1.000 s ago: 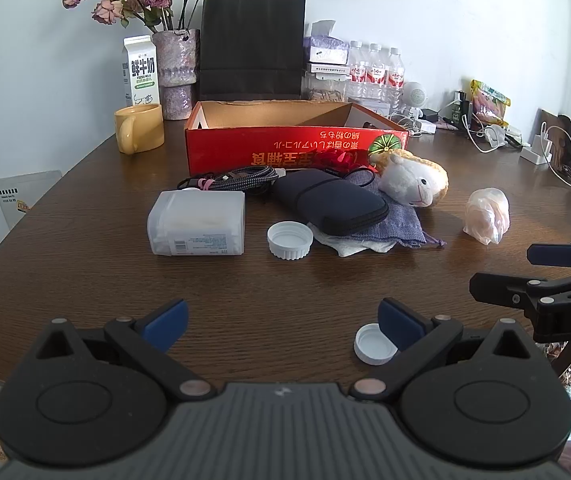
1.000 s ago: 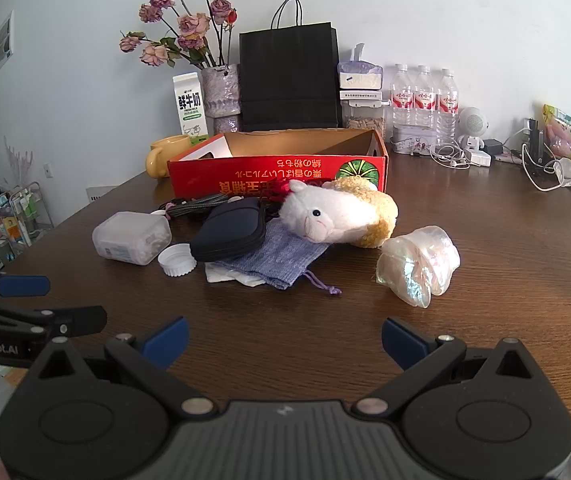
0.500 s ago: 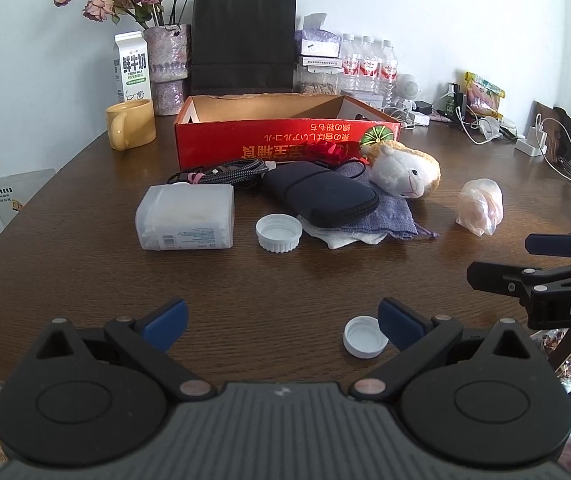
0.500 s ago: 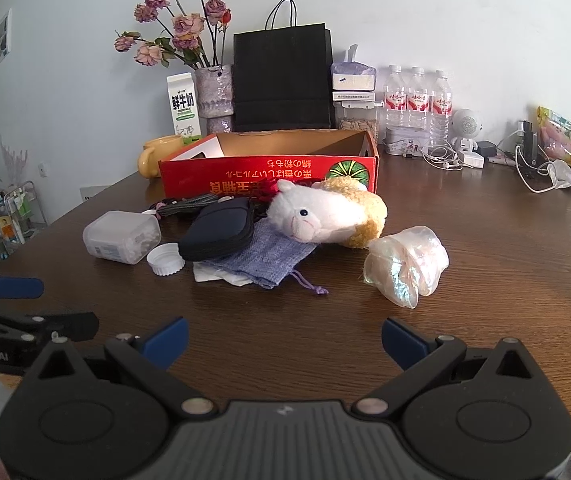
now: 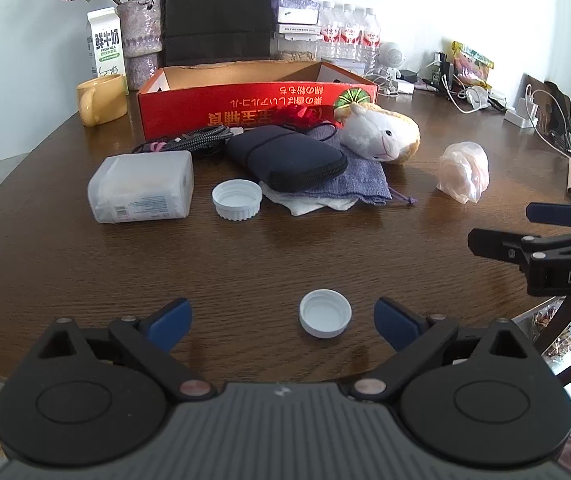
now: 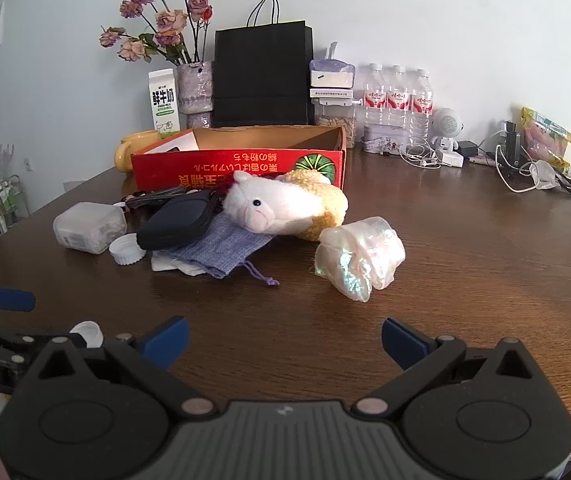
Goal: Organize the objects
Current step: 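Grasp the white bottle cap with the left tool while the right tool grasps the iridescent plastic bag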
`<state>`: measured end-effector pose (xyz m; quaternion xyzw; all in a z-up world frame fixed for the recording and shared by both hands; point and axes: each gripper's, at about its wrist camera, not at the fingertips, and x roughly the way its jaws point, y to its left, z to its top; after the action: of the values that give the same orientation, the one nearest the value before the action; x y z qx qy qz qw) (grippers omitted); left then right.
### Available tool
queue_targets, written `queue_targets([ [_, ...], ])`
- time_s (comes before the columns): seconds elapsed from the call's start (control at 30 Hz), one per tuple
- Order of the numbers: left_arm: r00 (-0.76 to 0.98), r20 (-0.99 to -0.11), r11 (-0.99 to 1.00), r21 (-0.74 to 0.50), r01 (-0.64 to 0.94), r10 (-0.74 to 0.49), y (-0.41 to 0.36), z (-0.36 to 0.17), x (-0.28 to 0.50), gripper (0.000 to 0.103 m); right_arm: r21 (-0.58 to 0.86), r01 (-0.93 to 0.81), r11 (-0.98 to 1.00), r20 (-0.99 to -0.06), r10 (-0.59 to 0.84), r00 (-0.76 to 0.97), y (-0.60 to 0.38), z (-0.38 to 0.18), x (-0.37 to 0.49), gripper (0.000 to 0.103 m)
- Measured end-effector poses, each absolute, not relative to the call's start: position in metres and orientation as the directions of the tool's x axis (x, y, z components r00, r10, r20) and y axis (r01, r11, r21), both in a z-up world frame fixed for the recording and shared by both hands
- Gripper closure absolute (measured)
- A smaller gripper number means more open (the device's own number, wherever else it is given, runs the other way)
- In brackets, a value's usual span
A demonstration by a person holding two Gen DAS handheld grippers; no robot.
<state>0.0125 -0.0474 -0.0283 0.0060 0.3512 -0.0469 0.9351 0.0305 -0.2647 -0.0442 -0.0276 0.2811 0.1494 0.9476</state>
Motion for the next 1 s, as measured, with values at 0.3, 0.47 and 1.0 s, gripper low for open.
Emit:
queue_targets([
  [0.3, 0.728, -0.683, 0.996, 0.017, 0.089, -0.053, -0.065, -0.036, 0.017, 0.016, 0.015, -0.305, 0.952, -0.538, 0.265, 0.8, -0.284, -0.053, 0.048, 0.0],
  [0.47, 0.748, -0.66, 0.993, 0.03, 0.111, -0.064, -0.075, -0.032, 0.017, 0.061, -0.004, -0.322, 0.947, -0.532, 0.271, 0.803, -0.291, -0.055, 0.061, 0.0],
  [1.0, 0.746, -0.666, 0.996, 0.07, 0.048, 0.011, -0.073, -0.029, 0.05, 0.074, -0.031, -0.38, 0.925, -0.544, 0.303, 0.783, -0.294, -0.054, 0.123, 0.003],
])
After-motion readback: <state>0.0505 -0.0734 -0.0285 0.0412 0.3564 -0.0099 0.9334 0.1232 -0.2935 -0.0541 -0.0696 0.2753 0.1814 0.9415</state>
